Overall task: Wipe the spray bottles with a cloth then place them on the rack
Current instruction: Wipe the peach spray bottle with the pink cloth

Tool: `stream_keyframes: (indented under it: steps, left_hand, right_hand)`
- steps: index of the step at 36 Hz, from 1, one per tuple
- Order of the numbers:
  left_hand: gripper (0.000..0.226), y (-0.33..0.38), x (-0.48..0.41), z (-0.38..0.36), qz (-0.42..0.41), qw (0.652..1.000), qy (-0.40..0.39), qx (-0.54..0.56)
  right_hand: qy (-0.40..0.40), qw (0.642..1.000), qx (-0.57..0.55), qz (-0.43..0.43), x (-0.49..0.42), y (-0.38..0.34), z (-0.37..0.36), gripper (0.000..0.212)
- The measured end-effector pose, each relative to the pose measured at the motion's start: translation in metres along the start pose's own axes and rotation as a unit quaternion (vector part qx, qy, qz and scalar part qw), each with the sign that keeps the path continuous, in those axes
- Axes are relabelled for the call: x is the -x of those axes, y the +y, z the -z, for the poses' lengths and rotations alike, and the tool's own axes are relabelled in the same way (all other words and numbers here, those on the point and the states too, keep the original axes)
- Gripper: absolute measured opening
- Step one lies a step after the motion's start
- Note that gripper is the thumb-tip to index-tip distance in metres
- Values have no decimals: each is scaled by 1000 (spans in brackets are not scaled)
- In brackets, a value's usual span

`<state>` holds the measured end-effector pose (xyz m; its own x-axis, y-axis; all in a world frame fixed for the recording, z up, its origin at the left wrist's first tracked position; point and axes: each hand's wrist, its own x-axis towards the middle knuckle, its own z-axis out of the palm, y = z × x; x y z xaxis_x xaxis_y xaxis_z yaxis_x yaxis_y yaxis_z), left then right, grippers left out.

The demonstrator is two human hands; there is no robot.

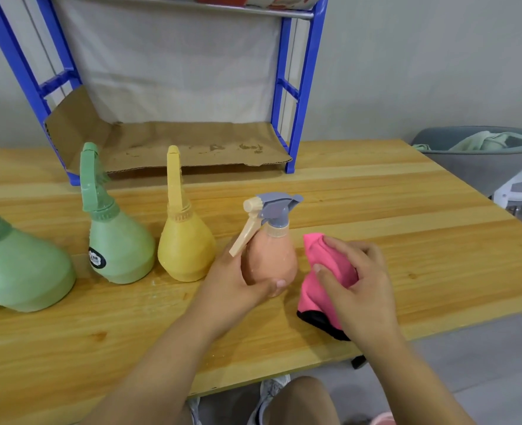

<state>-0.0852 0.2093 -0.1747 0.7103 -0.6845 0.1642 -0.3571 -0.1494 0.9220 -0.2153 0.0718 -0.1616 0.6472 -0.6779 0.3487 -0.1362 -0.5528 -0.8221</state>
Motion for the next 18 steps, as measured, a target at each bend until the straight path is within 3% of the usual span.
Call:
stream_keyframes:
  steps: [4, 7, 10, 18]
  left_hand:
    - [67, -2, -7, -3, 29, 998, -3, 64]
    - [72, -3, -15, -4, 44, 991, 8, 127]
    - [78, 1, -26, -5, 38, 984, 16, 172]
    - [66, 26, -59, -8, -14, 973, 52, 223]
  right_hand:
    - [19, 1000, -17, 5, -5, -1, 1, 41]
    - [32, 998, -40, 24, -11, -3, 2, 39]
    - [59, 995, -53, 66, -21, -10, 1, 35]
    - [77, 978, -103, 165, -66, -32, -8, 30]
